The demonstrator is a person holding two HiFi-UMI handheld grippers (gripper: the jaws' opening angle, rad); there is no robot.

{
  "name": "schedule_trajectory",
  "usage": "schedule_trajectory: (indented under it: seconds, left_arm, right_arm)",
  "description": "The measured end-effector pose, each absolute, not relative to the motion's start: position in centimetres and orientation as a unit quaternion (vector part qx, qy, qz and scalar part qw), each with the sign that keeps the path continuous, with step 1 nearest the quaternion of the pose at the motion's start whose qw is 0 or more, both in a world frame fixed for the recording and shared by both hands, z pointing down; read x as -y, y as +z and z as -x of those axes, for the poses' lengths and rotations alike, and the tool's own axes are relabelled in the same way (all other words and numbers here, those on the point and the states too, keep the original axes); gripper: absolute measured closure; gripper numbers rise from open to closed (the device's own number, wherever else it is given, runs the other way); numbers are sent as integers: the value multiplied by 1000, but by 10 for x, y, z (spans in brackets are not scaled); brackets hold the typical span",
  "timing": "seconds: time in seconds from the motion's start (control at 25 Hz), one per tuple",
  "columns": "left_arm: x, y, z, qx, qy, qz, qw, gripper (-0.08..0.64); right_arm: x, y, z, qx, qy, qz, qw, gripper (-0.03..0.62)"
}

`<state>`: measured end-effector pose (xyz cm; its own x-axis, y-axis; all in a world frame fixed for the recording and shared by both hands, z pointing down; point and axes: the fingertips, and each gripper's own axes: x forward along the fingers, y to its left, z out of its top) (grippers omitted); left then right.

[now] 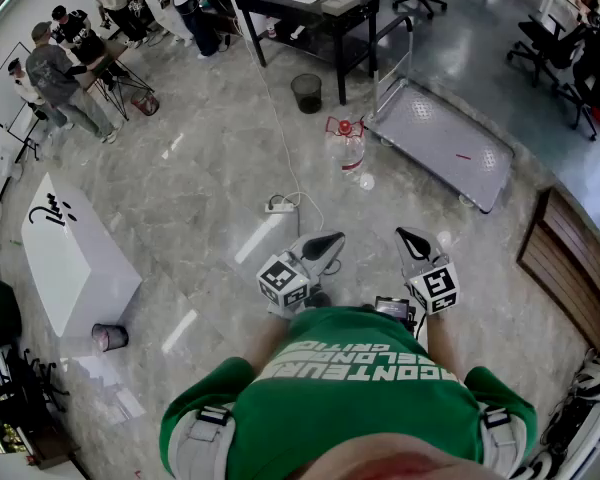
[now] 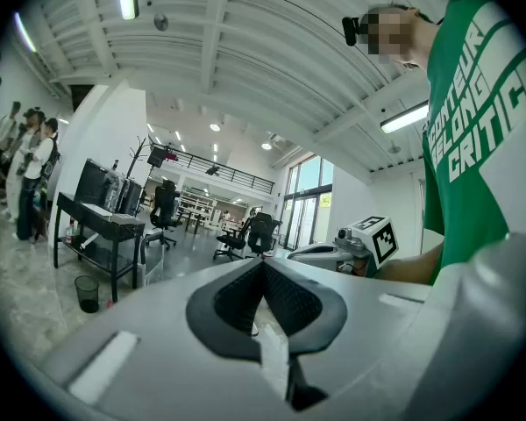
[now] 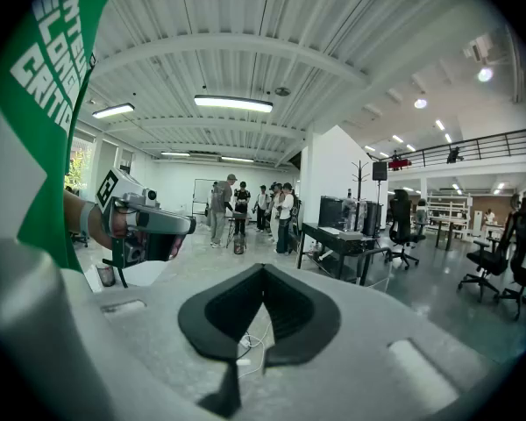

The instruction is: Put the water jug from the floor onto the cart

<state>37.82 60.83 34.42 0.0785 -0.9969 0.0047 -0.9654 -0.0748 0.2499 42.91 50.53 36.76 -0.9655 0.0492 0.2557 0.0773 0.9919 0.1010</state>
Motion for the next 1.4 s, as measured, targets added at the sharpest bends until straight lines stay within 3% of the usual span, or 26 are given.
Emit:
schedule_trajectory:
  seconds: [1.4]
  left_arm:
    - [-661,360,-307,658,-123,-735,111,545]
  right_arm:
    - [-564,376,-354,985,-68,25,159,600]
